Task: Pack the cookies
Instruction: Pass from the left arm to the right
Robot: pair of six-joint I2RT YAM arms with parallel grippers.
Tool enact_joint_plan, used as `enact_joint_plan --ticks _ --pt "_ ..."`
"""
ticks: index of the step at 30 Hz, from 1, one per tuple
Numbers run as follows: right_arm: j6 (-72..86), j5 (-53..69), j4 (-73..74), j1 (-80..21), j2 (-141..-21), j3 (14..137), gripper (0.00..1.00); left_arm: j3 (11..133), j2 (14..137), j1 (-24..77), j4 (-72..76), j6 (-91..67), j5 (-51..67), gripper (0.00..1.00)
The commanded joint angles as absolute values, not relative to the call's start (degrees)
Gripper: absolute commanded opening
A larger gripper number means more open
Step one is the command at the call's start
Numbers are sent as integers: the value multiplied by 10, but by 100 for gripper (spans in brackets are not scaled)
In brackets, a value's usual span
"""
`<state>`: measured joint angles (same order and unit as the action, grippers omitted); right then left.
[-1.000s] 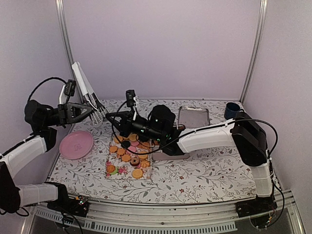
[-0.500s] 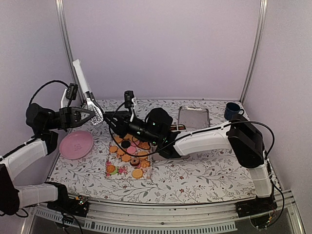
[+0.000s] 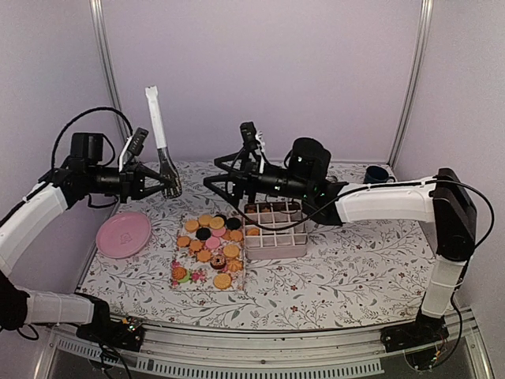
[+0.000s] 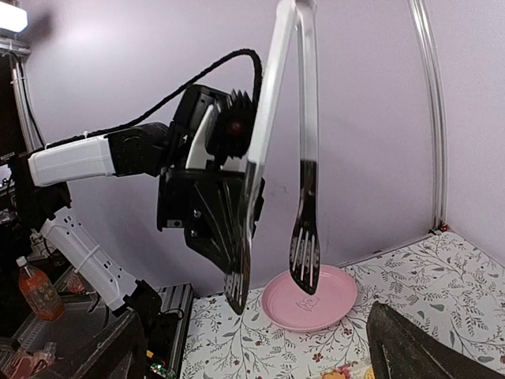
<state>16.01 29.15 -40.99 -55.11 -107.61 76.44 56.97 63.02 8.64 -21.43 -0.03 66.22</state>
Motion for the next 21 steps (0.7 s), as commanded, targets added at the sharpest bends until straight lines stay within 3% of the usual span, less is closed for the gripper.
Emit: enact_joint_plan --ticks 1,21 --pt "106 436 -309 -541 -1043 786 99 598 640 110 -550 329 514 0" --pt "63 479 -253 -547 -1116 895 99 631 676 245 -698 501 471 0"
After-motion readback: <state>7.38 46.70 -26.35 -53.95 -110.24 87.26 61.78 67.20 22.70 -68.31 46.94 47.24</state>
